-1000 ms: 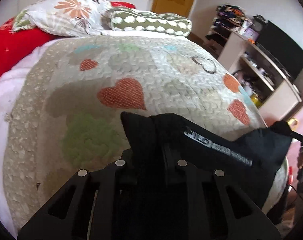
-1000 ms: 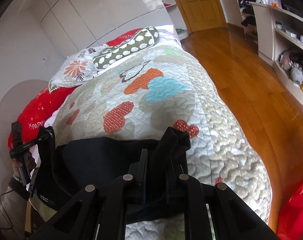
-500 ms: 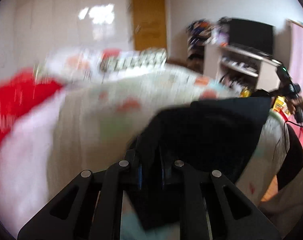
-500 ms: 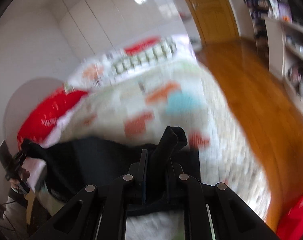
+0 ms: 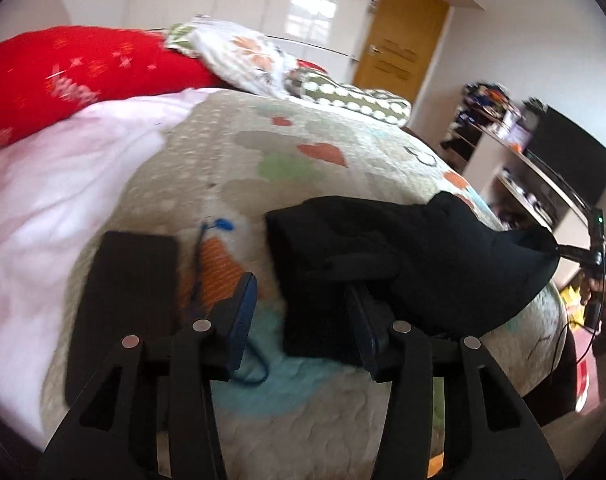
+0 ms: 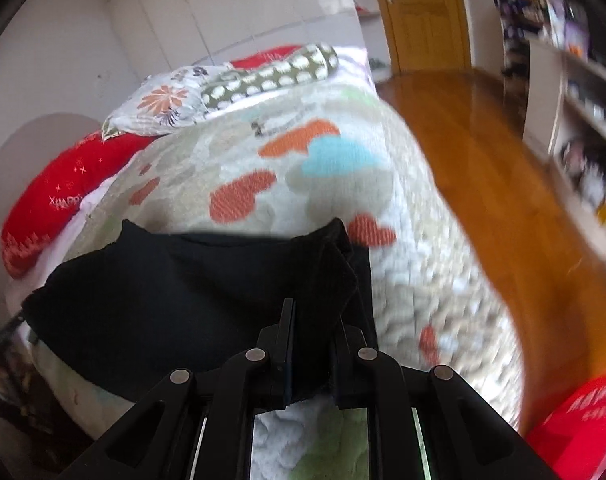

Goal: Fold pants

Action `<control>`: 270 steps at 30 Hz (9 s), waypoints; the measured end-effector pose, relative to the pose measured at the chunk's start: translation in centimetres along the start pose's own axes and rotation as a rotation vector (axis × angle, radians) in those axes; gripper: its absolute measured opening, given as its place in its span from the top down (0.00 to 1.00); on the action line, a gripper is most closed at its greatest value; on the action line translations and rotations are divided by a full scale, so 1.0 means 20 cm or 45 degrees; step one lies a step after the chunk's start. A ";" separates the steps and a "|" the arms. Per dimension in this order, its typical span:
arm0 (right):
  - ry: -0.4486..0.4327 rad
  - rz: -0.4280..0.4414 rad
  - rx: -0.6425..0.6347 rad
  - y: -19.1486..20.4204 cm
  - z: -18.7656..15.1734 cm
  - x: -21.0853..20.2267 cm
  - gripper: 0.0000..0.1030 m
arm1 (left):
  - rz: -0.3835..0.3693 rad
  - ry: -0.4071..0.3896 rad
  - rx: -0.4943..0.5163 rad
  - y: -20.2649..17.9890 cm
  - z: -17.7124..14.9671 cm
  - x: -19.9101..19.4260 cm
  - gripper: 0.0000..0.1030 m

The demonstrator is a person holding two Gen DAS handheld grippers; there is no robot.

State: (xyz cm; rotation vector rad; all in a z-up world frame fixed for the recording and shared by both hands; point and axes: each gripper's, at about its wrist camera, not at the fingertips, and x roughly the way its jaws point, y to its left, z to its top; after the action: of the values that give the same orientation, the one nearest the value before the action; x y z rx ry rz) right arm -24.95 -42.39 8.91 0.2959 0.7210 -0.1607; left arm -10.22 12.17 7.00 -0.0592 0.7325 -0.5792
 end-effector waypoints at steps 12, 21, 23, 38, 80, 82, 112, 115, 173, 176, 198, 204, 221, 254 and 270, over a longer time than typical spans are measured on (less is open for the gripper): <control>-0.030 -0.103 0.215 -0.21 -0.04 -0.08 0.68 | -0.018 -0.111 -0.114 -0.07 0.07 -0.11 0.33; -0.016 0.303 -0.097 0.40 0.21 0.15 0.66 | 0.024 0.027 -0.001 -0.33 0.12 0.19 0.33; 0.045 0.351 -0.186 0.58 0.26 0.31 0.65 | 0.075 0.053 0.007 -0.36 0.12 0.26 0.33; 0.167 0.335 -0.334 0.98 0.34 0.87 0.97 | 0.238 0.116 0.004 -0.31 0.00 0.43 0.33; 0.040 -0.097 0.063 0.13 0.11 0.31 0.71 | 0.345 0.080 -0.121 -0.36 0.18 0.46 0.33; 0.026 -0.043 0.045 0.18 0.10 0.26 0.71 | 0.370 0.064 -0.116 -0.36 0.19 0.43 0.33; 0.188 0.159 -0.304 0.98 0.11 0.76 0.70 | 0.463 0.096 -0.106 -0.25 0.20 0.58 0.33; 0.184 0.152 -0.306 0.99 0.12 0.80 0.68 | 0.469 0.103 -0.115 -0.24 0.20 0.60 0.33; 0.120 0.073 0.287 -0.19 -0.23 -0.03 0.45 | -0.292 0.313 0.394 -1.69 0.24 0.92 0.33; 0.121 0.048 0.264 -0.17 -0.23 -0.01 0.44 | -0.320 0.326 0.443 -1.77 0.24 0.98 0.33; -0.045 0.031 0.273 -0.15 -0.26 0.11 0.26 | -0.475 0.523 0.824 -2.19 0.23 1.48 0.33; -0.089 0.028 0.247 -0.14 -0.25 0.14 0.41 | -0.555 0.554 0.855 -2.20 0.24 1.52 0.34; -0.200 0.330 -0.053 0.37 0.06 0.02 0.81 | -0.528 0.292 0.394 -1.56 0.57 0.98 0.64; 0.059 0.199 -0.064 0.45 -0.09 0.27 0.51 | -0.310 0.463 0.017 -1.27 0.13 0.86 0.91; 0.027 0.204 -0.113 0.54 -0.04 0.21 0.51 | -0.279 0.464 -0.070 -1.11 0.11 0.73 0.52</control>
State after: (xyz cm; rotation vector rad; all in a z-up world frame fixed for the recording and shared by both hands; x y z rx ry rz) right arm -19.79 -32.14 7.81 0.2696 0.7203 0.0264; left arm -10.68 -14.36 5.27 -0.0867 1.1047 -0.7900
